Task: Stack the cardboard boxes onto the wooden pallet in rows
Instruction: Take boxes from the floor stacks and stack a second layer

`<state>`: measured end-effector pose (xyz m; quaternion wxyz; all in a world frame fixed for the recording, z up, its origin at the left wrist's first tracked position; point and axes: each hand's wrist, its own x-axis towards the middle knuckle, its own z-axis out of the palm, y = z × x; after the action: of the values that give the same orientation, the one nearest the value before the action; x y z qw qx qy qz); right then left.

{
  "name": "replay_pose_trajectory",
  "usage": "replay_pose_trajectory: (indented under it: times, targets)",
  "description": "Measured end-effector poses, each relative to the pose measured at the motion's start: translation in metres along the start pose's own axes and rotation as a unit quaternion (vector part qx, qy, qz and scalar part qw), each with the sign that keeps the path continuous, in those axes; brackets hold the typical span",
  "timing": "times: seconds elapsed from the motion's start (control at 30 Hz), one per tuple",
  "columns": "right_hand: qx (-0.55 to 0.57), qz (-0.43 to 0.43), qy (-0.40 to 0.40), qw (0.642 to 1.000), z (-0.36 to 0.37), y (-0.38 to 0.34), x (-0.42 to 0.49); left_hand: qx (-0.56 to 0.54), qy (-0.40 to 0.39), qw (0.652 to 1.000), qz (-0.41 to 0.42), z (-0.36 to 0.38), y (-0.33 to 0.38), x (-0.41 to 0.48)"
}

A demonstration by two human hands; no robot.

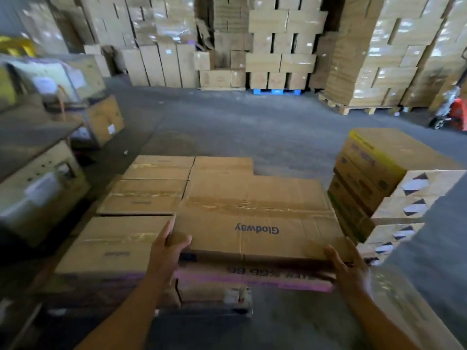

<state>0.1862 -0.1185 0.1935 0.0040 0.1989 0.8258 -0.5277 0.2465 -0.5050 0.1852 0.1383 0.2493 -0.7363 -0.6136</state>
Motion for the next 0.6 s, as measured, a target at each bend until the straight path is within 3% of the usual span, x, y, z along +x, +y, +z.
replay_pose_trajectory:
  times: [0.27,0.6]
  targets:
    - [-0.034,0.057,-0.003,0.998,0.12,0.002,-0.001,-0.085,-0.039,0.989,-0.114,-0.07,-0.078,0.07]
    - [-0.008,0.09,-0.017,0.996,0.208,0.038,0.028,-0.105,-0.069,0.973,-0.194,-0.069,-0.146,0.146]
